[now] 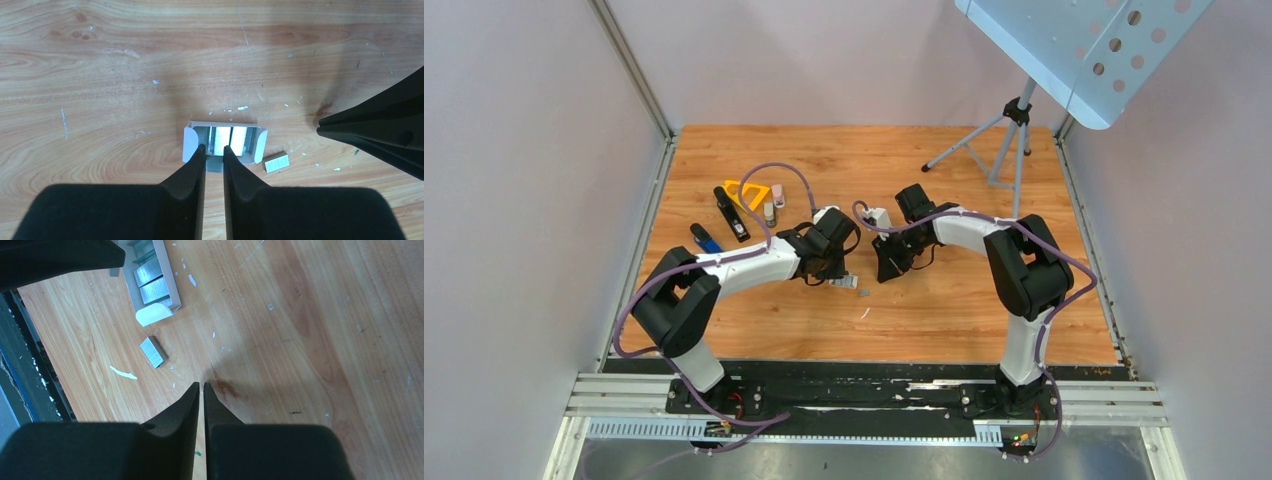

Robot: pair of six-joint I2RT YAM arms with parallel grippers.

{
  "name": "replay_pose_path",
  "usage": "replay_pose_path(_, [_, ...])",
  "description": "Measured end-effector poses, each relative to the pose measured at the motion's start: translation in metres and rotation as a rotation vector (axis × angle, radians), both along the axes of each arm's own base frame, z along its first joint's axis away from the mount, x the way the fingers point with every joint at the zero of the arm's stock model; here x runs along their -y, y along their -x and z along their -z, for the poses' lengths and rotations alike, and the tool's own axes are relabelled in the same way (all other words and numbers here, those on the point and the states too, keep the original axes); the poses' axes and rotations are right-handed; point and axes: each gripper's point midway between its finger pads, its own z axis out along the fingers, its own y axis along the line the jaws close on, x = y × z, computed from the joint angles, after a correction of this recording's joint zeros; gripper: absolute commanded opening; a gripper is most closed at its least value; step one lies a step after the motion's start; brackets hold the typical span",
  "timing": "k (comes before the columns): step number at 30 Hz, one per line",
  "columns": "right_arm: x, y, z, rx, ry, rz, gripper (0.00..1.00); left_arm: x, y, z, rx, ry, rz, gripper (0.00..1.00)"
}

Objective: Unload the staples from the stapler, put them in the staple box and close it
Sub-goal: Place the staple in the staple box.

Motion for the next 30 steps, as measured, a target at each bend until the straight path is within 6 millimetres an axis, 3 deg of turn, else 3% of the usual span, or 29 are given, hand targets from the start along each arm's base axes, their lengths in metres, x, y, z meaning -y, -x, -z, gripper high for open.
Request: replay_pose_path(30, [0.0,0.0,0.0,0.001,-0.001,0.001,0.1,-0.001,-0.006,0.01,0.003,-0.046,0.017,0.02])
